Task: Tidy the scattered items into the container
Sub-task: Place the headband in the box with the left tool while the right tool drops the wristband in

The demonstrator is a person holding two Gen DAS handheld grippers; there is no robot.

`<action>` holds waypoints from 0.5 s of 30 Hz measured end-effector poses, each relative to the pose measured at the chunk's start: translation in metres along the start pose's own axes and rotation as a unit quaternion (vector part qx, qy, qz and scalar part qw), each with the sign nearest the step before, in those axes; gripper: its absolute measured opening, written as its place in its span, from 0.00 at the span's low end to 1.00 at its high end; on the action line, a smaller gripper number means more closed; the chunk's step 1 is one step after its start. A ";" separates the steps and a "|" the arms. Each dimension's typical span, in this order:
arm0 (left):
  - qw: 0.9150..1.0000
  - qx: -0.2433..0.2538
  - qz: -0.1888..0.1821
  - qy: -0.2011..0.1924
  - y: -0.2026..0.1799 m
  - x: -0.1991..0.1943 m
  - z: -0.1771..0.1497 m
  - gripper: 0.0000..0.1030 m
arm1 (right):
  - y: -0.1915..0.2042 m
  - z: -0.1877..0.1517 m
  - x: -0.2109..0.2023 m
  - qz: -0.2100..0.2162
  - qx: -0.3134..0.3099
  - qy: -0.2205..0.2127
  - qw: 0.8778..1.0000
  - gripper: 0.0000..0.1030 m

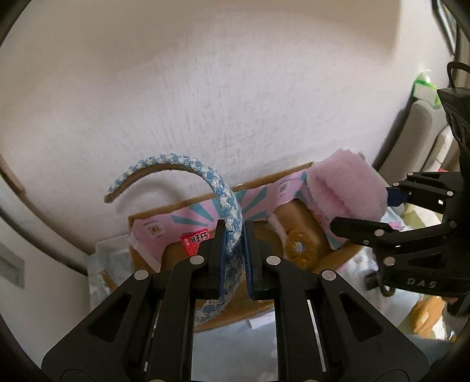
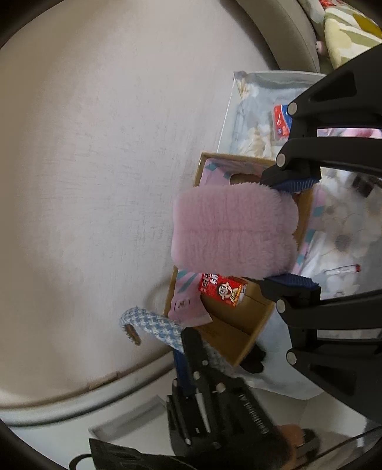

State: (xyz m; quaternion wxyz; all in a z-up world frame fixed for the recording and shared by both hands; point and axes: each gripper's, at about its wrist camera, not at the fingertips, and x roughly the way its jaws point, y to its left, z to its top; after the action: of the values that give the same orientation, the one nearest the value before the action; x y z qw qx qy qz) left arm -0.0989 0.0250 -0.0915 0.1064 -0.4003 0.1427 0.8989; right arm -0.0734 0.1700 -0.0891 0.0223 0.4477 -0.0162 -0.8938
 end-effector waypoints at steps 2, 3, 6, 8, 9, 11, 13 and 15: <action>1.000 -0.003 -0.002 0.008 0.002 0.012 0.000 0.09 | -0.004 0.005 0.019 -0.003 0.016 0.016 1.000 0.41; 1.000 -0.005 -0.003 0.013 0.002 0.019 -0.001 0.09 | -0.007 0.006 0.030 -0.003 0.025 0.025 0.999 0.41; 0.999 -0.009 -0.004 0.033 0.005 0.038 -0.006 0.09 | -0.009 0.005 0.051 -0.012 0.033 0.045 0.998 0.41; 0.999 -0.011 -0.005 0.042 0.006 0.046 -0.010 0.09 | -0.009 0.002 0.065 -0.012 0.039 0.060 0.997 0.41; 0.999 -0.011 -0.005 0.046 0.005 0.051 -0.011 0.09 | -0.010 0.001 0.070 -0.009 0.042 0.067 0.997 0.41; 0.999 -0.013 -0.006 0.049 0.005 0.055 -0.012 0.09 | -0.008 0.000 0.076 -0.010 0.043 0.074 0.996 0.41; 0.998 -0.015 -0.008 0.054 0.008 0.061 -0.013 0.09 | -0.009 -0.003 0.082 -0.013 0.042 0.081 0.996 0.41; 0.998 -0.019 -0.010 0.059 0.009 0.067 -0.014 0.09 | -0.012 -0.004 0.087 -0.014 0.045 0.087 0.995 0.41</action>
State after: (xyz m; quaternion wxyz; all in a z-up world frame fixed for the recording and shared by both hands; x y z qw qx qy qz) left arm -0.1364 0.0170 -0.1490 0.0995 -0.4560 0.1273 0.8752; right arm -0.1228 0.1768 -0.1615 -0.0095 0.5246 -0.0479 -0.8499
